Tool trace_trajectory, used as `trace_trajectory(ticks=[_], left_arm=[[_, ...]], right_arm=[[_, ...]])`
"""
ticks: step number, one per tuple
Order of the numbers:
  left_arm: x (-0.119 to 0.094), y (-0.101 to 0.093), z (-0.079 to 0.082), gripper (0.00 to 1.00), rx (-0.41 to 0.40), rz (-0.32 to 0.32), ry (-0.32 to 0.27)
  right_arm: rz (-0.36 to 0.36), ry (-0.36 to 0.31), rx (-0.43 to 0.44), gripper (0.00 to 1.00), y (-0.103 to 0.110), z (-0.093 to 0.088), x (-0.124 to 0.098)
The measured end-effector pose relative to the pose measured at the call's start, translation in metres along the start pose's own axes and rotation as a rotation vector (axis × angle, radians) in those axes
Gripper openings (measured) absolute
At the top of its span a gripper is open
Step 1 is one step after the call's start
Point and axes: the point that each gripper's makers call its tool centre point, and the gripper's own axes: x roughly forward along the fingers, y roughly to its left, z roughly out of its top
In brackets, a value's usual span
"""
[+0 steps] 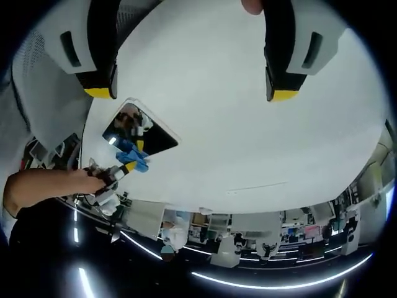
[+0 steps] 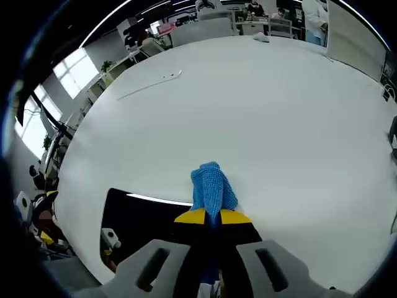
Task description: Wipe the mirror surface with the cleaning cloth until all visible marks leave the cleaned area.
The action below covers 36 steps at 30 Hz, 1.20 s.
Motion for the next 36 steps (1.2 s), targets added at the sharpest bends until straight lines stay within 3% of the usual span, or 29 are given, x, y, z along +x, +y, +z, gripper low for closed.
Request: trace_trajectory(ticks=[7, 12, 19, 27, 36], left_arm=[[0.000, 0.000, 0.004, 0.99, 0.004, 0.002, -0.011], [-0.002, 0.006, 0.000, 0.99, -0.002, 0.014, -0.015], [-0.009, 0.004, -0.001, 0.99, 0.000, 0.026, -0.013], [-0.018, 0.013, 0.003, 0.99, 0.011, 0.052, -0.011], [-0.027, 0.011, 0.004, 0.99, 0.018, 0.081, -0.007]], right_arm=[[0.009, -0.025, -0.005, 0.00, -0.017, 0.017, -0.016], [-0.002, -0.030, 0.001, 0.01, -0.036, 0.018, -0.031], [-0.034, -0.034, 0.034, 0.01, -0.070, 0.014, -0.049], [-0.049, -0.028, 0.033, 0.01, -0.092, 0.007, -0.064], [-0.053, 0.002, 0.030, 0.01, -0.096, -0.010, -0.068]])
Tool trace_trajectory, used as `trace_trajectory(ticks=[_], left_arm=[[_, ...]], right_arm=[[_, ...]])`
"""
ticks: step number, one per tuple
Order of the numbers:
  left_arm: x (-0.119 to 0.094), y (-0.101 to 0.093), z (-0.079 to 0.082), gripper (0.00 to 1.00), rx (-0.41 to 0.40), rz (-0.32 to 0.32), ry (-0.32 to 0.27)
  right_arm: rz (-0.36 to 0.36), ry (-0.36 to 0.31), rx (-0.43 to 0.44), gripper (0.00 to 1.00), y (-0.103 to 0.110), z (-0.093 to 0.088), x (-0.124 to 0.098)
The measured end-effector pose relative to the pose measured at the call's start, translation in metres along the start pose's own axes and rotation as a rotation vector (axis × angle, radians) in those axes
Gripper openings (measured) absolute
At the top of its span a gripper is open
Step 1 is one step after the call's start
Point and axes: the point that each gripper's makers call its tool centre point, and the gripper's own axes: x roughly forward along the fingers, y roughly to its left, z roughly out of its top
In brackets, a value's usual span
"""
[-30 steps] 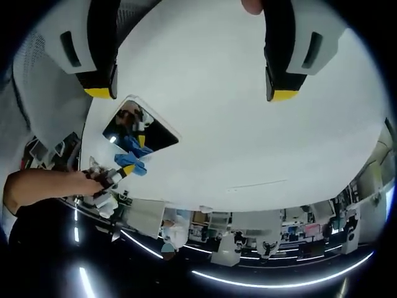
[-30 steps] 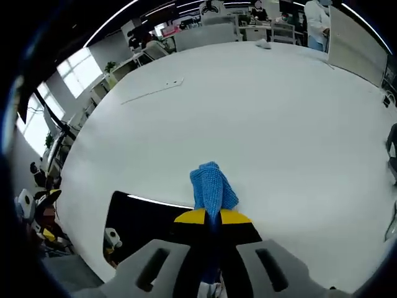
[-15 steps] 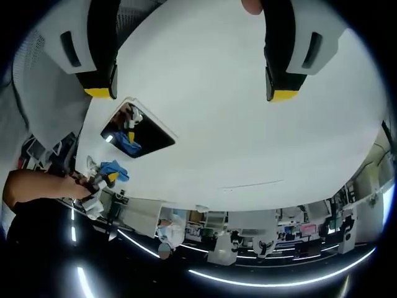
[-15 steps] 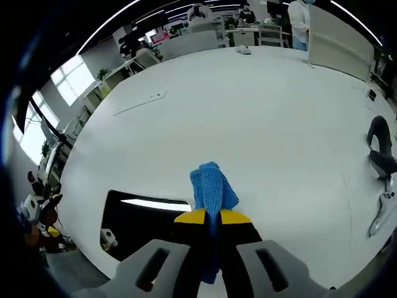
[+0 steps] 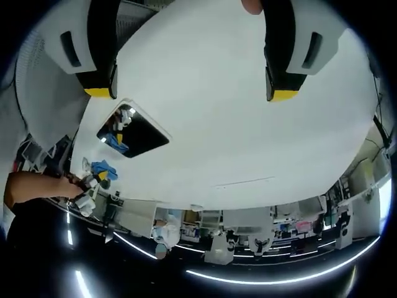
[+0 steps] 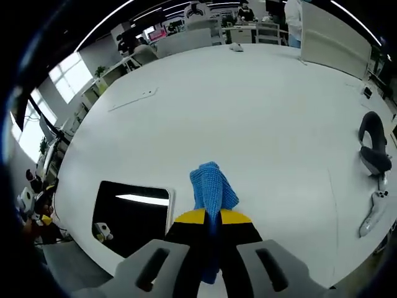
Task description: Wipe the mirror surface with the cleaning cloth until all visible marks leave the cleaned area.
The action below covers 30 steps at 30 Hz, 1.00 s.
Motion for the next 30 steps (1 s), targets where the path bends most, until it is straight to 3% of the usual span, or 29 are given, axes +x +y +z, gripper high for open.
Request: trace_trajectory(ticks=[9, 14, 19, 22, 28, 30], left_arm=[[-0.002, -0.012, 0.000, 0.99, -0.005, 0.007, 0.006], [-0.003, -0.017, 0.000, 0.99, 0.002, 0.005, 0.010], [-0.006, -0.018, 0.000, 0.99, -0.001, 0.014, 0.012], [-0.006, -0.019, -0.002, 0.99, -0.002, 0.017, 0.017], [-0.003, -0.024, 0.000, 0.99, -0.004, 0.011, 0.015], [-0.001, -0.027, 0.002, 0.99, -0.003, 0.007, 0.014]], right_arm=[[0.006, 0.045, 0.020, 0.01, 0.004, -0.020, 0.026], [-0.023, 0.079, 0.005, 0.01, -0.005, -0.032, 0.041], [-0.025, 0.082, 0.008, 0.01, -0.007, -0.031, 0.042], [-0.025, 0.081, -0.047, 0.01, -0.005, -0.032, 0.041], [-0.053, 0.089, -0.043, 0.01, -0.019, -0.034, 0.031], [-0.031, 0.087, -0.064, 0.03, -0.020, -0.036, 0.032]])
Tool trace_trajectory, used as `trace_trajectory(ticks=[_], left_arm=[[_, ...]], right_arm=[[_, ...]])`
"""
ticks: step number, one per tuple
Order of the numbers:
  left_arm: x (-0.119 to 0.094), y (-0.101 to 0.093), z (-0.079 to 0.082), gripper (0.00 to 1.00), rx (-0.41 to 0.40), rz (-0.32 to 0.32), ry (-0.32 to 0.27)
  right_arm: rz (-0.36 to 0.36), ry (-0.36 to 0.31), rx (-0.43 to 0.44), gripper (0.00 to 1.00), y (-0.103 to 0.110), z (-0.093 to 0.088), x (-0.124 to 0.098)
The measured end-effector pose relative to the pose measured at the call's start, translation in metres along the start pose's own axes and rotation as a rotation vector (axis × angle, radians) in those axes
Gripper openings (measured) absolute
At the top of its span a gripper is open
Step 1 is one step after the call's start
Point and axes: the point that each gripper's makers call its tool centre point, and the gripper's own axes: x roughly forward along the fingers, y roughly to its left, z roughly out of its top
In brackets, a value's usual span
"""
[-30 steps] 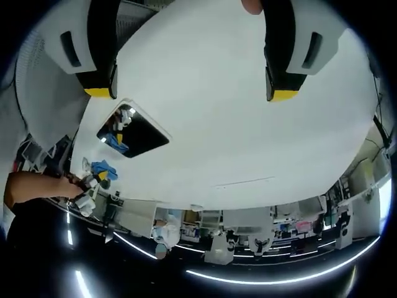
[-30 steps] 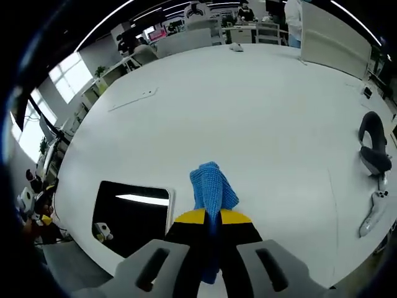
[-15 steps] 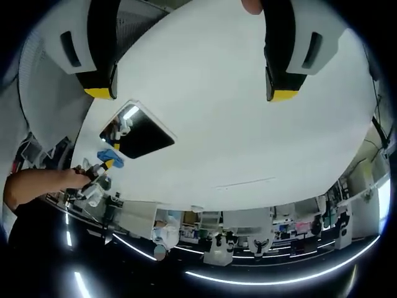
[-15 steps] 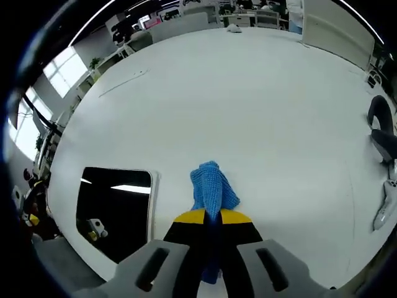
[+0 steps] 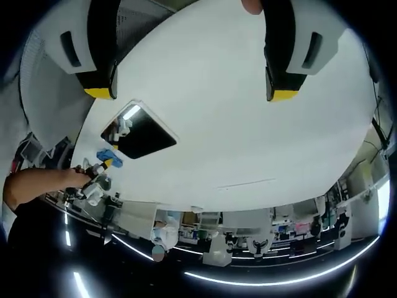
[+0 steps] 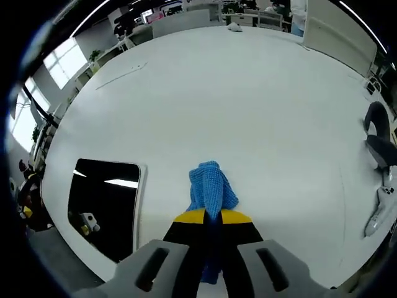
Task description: Wipe the mirror surface with the cleaning cloth until all visible marks leave the cleaned area.
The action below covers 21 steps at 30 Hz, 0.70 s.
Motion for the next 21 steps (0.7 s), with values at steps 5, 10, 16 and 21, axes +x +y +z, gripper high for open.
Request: trace_trajectory(ticks=[5, 10, 16, 21], left_arm=[[0.001, 0.002, 0.003, 0.99, 0.003, 0.004, -0.008], [0.001, 0.001, 0.008, 0.99, -0.011, 0.019, -0.015], [0.002, -0.005, 0.017, 0.99, -0.016, 0.015, -0.022], [0.003, -0.014, 0.021, 0.99, -0.007, 0.025, -0.027]], right_arm=[[0.010, -0.001, -0.029, 0.08, -0.003, 0.003, 0.011], [0.095, -0.014, -0.032, 0.31, 0.005, 0.011, 0.012], [0.200, -0.159, -0.142, 0.49, 0.014, 0.038, -0.023], [0.238, -0.275, -0.214, 0.74, 0.016, 0.044, -0.060]])
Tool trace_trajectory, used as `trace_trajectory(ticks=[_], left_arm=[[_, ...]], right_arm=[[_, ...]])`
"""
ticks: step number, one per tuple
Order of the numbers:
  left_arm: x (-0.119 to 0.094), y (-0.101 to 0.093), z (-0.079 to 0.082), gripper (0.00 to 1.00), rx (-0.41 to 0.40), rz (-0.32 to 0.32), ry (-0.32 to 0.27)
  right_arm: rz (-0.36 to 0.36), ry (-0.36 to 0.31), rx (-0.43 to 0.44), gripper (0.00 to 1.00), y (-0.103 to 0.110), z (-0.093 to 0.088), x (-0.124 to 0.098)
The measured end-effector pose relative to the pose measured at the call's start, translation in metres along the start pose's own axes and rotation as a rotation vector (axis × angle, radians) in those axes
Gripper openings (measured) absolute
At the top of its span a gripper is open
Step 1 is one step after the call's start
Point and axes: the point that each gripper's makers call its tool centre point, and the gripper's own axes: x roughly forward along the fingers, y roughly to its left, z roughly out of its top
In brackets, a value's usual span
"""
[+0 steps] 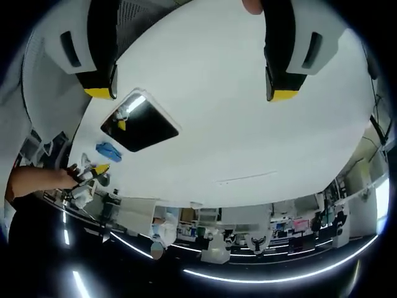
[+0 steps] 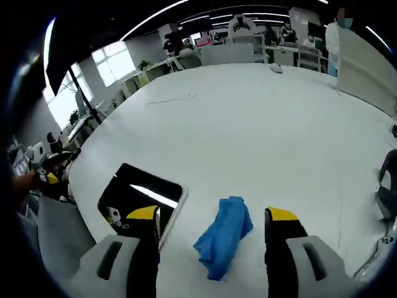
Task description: Wipe the mirror surface with the cleaning cloth until all visible marks leave the cleaned area.
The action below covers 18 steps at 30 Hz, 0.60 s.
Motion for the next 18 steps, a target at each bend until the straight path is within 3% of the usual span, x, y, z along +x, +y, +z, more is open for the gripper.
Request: trace_trajectory(ticks=[1, 3, 4, 6, 7, 10, 18], left_arm=[[0.000, -0.001, 0.002, 0.99, -0.001, 0.004, -0.018], [0.002, -0.002, 0.001, 0.99, -0.005, 0.006, -0.019], [0.002, -0.003, 0.000, 0.99, -0.006, 0.008, -0.019], [0.004, -0.003, -0.001, 0.99, -0.005, 0.017, -0.028], [0.004, -0.005, -0.002, 0.99, -0.011, 0.020, -0.031], [0.005, -0.004, -0.004, 0.99, 0.002, 0.032, -0.035], [0.004, -0.012, -0.008, 0.99, 0.015, 0.050, -0.028]], right_arm=[[0.025, -0.059, -0.054, 0.78, 0.000, 0.007, -0.005], [0.005, -0.083, -0.070, 0.85, -0.007, 0.006, -0.013], [0.035, -0.129, -0.079, 0.87, -0.005, 0.008, -0.019], [0.043, -0.129, -0.072, 0.92, -0.010, -0.001, -0.028], [0.078, -0.154, -0.088, 0.93, -0.007, -0.001, -0.031], [0.078, -0.200, -0.111, 0.97, -0.016, -0.006, -0.042], [0.040, -0.184, -0.110, 0.98, -0.028, -0.033, -0.066]])
